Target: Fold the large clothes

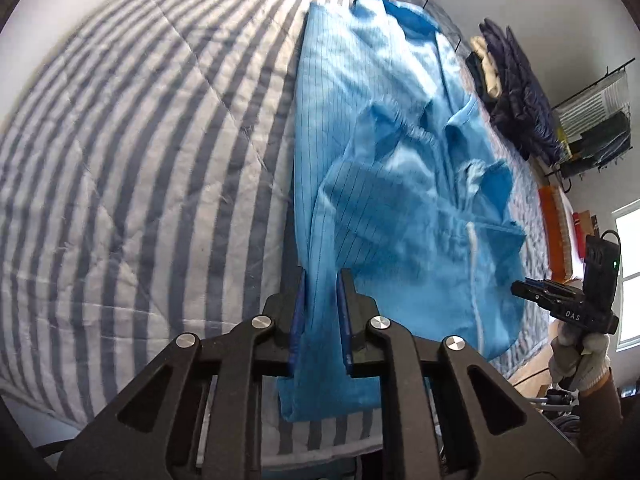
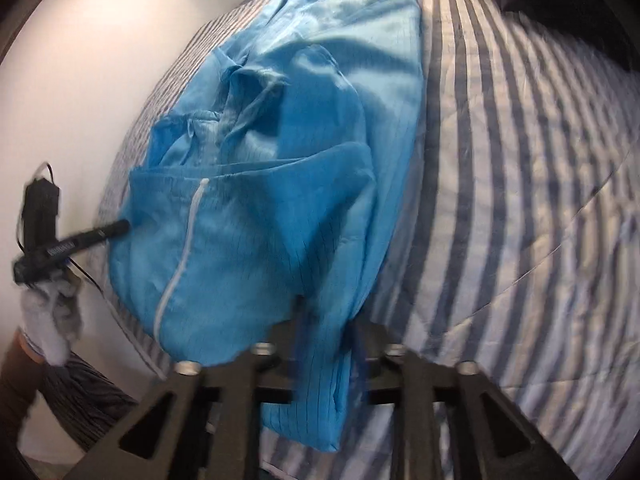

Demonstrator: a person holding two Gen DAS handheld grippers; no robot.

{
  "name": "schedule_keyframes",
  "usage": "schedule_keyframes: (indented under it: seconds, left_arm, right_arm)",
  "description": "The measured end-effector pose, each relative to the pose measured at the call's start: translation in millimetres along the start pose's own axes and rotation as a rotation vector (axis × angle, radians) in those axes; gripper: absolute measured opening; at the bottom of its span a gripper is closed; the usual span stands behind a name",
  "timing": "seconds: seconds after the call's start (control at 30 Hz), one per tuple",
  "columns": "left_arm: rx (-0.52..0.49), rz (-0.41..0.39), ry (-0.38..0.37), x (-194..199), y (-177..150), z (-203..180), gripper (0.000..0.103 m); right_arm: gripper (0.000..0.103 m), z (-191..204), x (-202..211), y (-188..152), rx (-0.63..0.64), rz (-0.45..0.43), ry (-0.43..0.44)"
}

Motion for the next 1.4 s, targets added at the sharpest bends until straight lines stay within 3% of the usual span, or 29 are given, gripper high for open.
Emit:
schedule_keyframes:
  seconds: [0.2, 0.33, 0.47, 0.7, 0.9, 1.07, 1.13, 1.17, 1.23, 1.33, 1.4]
  left_arm:
    - [-0.015, -0.103, -0.043, 35, 31, 2, 0.013]
    - [-0.055, -0.124, -0.034, 30, 73, -12, 0.013]
    - [-0.095, -0.143, -0.021, 11, 122, -29, 0.013]
    - [-0.109, -0.115, -0.056, -52, 211, -60, 0.013]
    - [-0.143, -0.092, -0.02, -103, 265, -84, 0.013]
    - [-0.17, -0.083, 0.014, -140, 295, -102, 0.013]
    - [-0.187, -0.071, 0.045, -156, 302, -107, 0.021]
    - [-0.192, -0.062, 0.058, -164, 304, -109, 0.032]
    - [-0.193, -0.076, 0.066, -172, 307, -110, 0.034]
    - [-0.188, -0.082, 0.053, -171, 310, -109, 0.034]
    - [-0.155, -0.083, 0.001, -162, 313, -102, 0.035]
  right_arm:
    - [0.03, 18, 47, 24, 0.104, -0.144, 0.004]
    - [0.03, 19, 61, 57, 0.136, -0.241, -0.009]
    - [0.029, 19, 52, 90, 0.136, -0.278, -0.015]
    - [0.026, -4, 25, 165, 0.135, -0.29, -0.013]
    - [0.026, -29, 2, 226, 0.114, -0.298, 0.0]
    - [0.025, -51, -27, 267, 0.077, -0.284, 0.013]
    - [0.025, -56, -42, 279, 0.076, -0.272, 0.003]
    - [0.025, -58, -50, 284, 0.072, -0.262, 0.011]
    - [0.025, -62, -68, 291, 0.068, -0.235, 0.002]
    - [0.025, -67, -94, 296, 0.083, -0.176, -0.038]
    - [0.025, -65, -94, 297, 0.106, -0.18, -0.043]
Point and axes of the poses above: each gripper's, at about its wrist camera, not at the fingertips, and x roughly against the way its jaws point, z to its left, y to its top, the point moved 3 cm from there along -x, roughly the way its jaws point, and after that the axes turned 9 degrees about y, right-handed, at the moved point
